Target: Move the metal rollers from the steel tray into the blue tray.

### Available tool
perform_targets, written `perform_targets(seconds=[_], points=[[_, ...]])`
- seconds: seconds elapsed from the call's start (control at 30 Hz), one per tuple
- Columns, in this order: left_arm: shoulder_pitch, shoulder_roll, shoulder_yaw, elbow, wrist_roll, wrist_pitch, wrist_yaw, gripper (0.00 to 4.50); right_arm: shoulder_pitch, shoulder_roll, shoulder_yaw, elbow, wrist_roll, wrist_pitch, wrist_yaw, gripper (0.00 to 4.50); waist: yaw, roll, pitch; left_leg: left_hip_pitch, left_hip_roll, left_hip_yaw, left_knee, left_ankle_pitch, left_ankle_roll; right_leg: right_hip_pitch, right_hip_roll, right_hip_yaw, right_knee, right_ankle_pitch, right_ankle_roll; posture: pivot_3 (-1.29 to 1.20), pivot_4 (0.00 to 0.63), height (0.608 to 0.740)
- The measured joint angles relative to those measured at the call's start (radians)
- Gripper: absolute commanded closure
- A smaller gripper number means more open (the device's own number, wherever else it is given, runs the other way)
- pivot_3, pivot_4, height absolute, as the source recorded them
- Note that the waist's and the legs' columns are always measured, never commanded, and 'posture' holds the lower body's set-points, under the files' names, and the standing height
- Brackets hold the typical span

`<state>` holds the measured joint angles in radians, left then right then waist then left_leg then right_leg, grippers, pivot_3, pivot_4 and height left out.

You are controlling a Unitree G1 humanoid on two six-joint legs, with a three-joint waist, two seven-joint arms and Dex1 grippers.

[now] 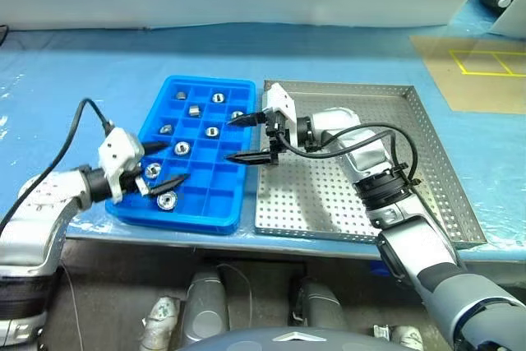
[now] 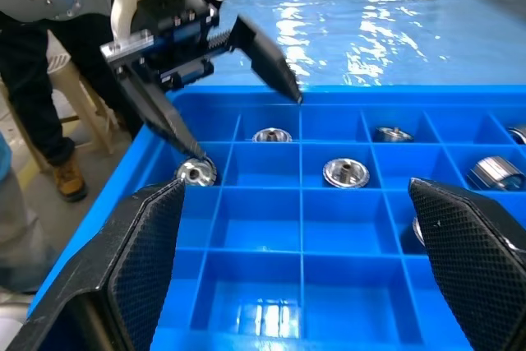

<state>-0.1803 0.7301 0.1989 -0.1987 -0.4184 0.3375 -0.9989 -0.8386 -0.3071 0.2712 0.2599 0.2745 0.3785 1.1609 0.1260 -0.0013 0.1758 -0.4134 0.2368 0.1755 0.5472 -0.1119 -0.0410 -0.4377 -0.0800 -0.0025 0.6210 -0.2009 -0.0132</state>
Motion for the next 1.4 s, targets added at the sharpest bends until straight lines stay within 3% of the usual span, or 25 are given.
perform_targets(seconds=[0.17,0.37,0.63,0.83,1.17,1.4], points=[[-0.236,-0.083,-0.105,0.124,-0.020,0.016,-0.040,0.14,0.035,-0.070,-0.056,-0.023,-0.005,0.016,-0.058,0.00,-0.007,0.000,0.000,0.003,0.000,0.000,0.001,0.001,-0.002,0.001,0.001,0.003,0.003,0.000,0.000,-0.06,0.150,0.740],[-0.353,-0.190,-0.242,0.305,0.020,-0.037,-0.112,0.14,0.131,-0.095,-0.071,-0.072,-0.027,0.035,-0.136,0.00,-0.044,-0.001,0.000,0.002,0.002,0.001,0.000,0.003,-0.004,-0.001,0.005,0.004,0.001,0.001,-0.002,-0.12,0.150,0.740],[-0.339,-0.216,-0.271,0.332,0.025,-0.055,-0.160,0.14,0.176,-0.094,-0.071,-0.131,-0.036,0.065,-0.189,0.00,-0.066,-0.001,0.000,0.003,0.003,0.001,0.000,0.002,-0.003,-0.001,0.006,0.004,0.002,0.000,-0.003,-0.13,0.150,0.740],[-0.306,-0.179,-0.267,0.332,0.024,-0.053,-0.187,0.14,0.183,-0.084,-0.070,-0.112,-0.041,0.065,-0.203,0.00,-0.060,-0.001,0.000,0.004,0.003,0.001,0.000,0.002,-0.004,0.000,0.006,0.004,0.003,0.000,-0.004,-0.10,0.150,0.740],[-0.244,-0.117,-0.227,0.259,0.012,-0.031,-0.183,0.14,0.140,0.028,-0.052,0.222,-0.115,-0.034,-0.225,0.00,-0.059,-0.001,0.000,0.004,0.003,0.001,-0.001,0.002,-0.004,0.000,0.005,0.003,0.002,0.000,-0.004,-0.05,0.150,0.740],[-0.230,-0.113,-0.226,0.231,0.009,-0.020,-0.162,0.14,0.092,0.067,-0.048,0.263,-0.132,-0.086,-0.202,0.00,-0.057,-0.001,0.000,0.004,0.003,0.001,-0.001,0.002,-0.004,0.000,0.005,0.003,0.002,0.000,-0.004,-0.04,0.150,0.740]])
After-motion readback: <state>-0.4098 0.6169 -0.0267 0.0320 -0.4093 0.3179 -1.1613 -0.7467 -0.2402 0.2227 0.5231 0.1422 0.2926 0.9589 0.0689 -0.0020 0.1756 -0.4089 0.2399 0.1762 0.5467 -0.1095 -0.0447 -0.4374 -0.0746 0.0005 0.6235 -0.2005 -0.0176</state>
